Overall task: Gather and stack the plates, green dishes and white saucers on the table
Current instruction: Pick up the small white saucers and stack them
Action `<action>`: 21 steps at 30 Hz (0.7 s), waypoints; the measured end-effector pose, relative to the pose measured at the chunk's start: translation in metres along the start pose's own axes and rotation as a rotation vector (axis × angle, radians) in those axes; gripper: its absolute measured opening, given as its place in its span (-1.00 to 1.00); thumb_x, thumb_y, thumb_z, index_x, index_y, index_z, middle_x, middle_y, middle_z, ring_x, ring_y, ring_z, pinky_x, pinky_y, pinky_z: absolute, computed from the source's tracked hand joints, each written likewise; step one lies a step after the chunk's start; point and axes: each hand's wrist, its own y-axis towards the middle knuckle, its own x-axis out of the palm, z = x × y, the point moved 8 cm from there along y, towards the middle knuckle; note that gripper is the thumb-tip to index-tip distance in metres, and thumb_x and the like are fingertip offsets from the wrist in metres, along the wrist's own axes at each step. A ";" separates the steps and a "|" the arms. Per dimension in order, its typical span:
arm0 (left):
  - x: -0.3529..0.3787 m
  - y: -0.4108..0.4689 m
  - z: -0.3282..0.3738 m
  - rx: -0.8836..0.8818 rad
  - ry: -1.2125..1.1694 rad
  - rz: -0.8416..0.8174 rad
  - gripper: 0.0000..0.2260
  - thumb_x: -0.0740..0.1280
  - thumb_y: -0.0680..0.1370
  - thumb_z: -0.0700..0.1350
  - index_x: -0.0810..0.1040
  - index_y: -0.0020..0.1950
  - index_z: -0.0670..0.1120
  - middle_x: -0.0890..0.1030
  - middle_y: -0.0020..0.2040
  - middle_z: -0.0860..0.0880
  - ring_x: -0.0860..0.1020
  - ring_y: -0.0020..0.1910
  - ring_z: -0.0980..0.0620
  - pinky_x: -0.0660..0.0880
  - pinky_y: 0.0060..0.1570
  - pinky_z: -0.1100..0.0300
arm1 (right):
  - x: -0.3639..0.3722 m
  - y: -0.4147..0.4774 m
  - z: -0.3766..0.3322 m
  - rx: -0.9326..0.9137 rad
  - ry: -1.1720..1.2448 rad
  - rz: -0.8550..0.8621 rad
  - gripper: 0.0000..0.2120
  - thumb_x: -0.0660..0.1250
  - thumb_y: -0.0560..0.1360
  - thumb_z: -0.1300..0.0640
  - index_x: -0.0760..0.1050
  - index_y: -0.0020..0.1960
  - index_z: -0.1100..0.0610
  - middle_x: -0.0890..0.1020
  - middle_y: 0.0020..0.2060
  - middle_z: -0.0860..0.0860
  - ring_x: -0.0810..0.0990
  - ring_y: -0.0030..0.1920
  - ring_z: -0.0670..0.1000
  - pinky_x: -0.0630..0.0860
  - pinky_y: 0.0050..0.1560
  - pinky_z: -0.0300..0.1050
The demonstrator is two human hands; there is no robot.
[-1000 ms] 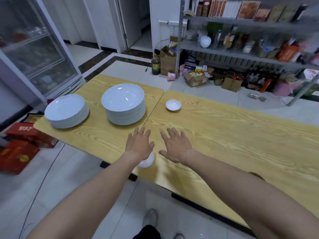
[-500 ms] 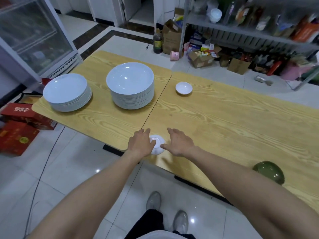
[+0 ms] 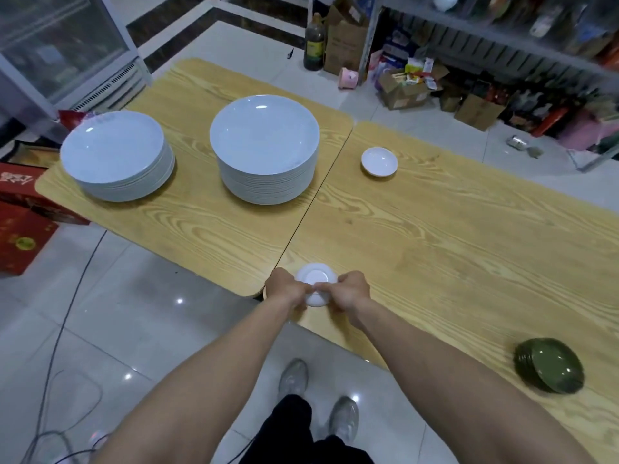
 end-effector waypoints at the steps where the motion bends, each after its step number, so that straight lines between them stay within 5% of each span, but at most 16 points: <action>1: -0.001 0.002 0.001 -0.009 -0.023 -0.003 -0.64 0.63 0.27 -0.18 0.54 -0.11 -0.28 0.62 -0.14 -0.21 0.59 -0.37 -0.10 0.49 -0.44 0.19 | 0.001 0.002 -0.001 0.011 0.021 -0.008 -0.58 0.61 0.30 0.05 0.56 -0.01 0.26 0.55 -0.17 0.12 0.47 -0.24 0.08 0.34 -0.38 -0.14; 3: -0.001 0.007 0.000 -0.015 -0.013 -0.019 -0.54 0.65 0.24 -0.18 0.59 0.03 -0.34 0.65 -0.01 -0.27 0.66 -0.17 -0.14 0.56 -0.29 0.14 | -0.001 0.005 0.000 0.022 0.034 -0.020 -0.60 0.61 0.31 0.12 0.58 0.03 0.29 0.62 -0.15 0.15 0.51 -0.28 0.09 0.40 -0.36 -0.11; 5: -0.002 0.009 0.000 -0.010 -0.016 -0.002 -0.61 0.65 0.23 -0.21 0.62 -0.04 -0.26 0.67 -0.04 -0.22 0.66 -0.09 -0.13 0.63 -0.15 0.09 | -0.002 0.007 0.004 0.038 0.067 -0.033 -0.61 0.60 0.34 0.18 0.51 0.05 0.25 0.64 -0.13 0.18 0.54 -0.37 0.09 0.47 -0.41 -0.11; 9: -0.004 0.011 0.003 -0.003 -0.066 0.004 -0.72 0.62 0.24 -0.28 0.59 -0.18 -0.18 0.65 -0.12 -0.13 0.63 -0.17 -0.08 0.64 -0.11 0.07 | 0.002 0.008 0.006 0.054 0.160 -0.096 -0.67 0.59 0.36 0.26 0.42 -0.12 0.20 0.61 -0.35 0.16 0.49 -0.52 0.08 0.56 -0.39 -0.02; 14: -0.003 0.010 0.007 0.010 -0.235 -0.086 -0.71 0.47 0.33 -0.36 0.47 -0.07 -0.13 0.64 -0.17 -0.15 0.60 -0.29 -0.12 0.65 -0.08 -0.13 | -0.006 0.003 -0.001 -0.004 0.256 -0.090 -0.51 0.61 0.30 0.33 0.33 0.00 0.15 0.67 -0.27 0.20 0.59 -0.50 0.10 0.61 -0.41 -0.04; 18: -0.003 0.007 0.018 0.070 -0.433 -0.114 -0.91 0.36 0.52 -0.11 0.48 -0.08 -0.10 0.55 -0.33 -0.12 0.56 -0.46 -0.06 0.65 -0.10 -0.14 | -0.022 -0.003 -0.019 -0.178 0.172 0.025 -0.47 0.64 0.22 0.31 0.33 -0.08 0.09 0.66 -0.33 0.18 0.59 -0.50 0.07 0.58 -0.38 -0.06; 21: -0.005 0.005 0.018 0.124 -0.491 -0.092 -0.77 0.39 0.55 0.07 0.50 -0.10 -0.09 0.59 -0.31 -0.09 0.61 -0.40 -0.02 0.66 -0.18 0.03 | -0.031 -0.012 -0.030 -0.365 -0.022 0.120 -0.58 0.64 0.22 0.25 0.41 -0.15 0.10 0.65 -0.40 0.10 0.61 -0.41 0.01 0.51 -0.29 -0.16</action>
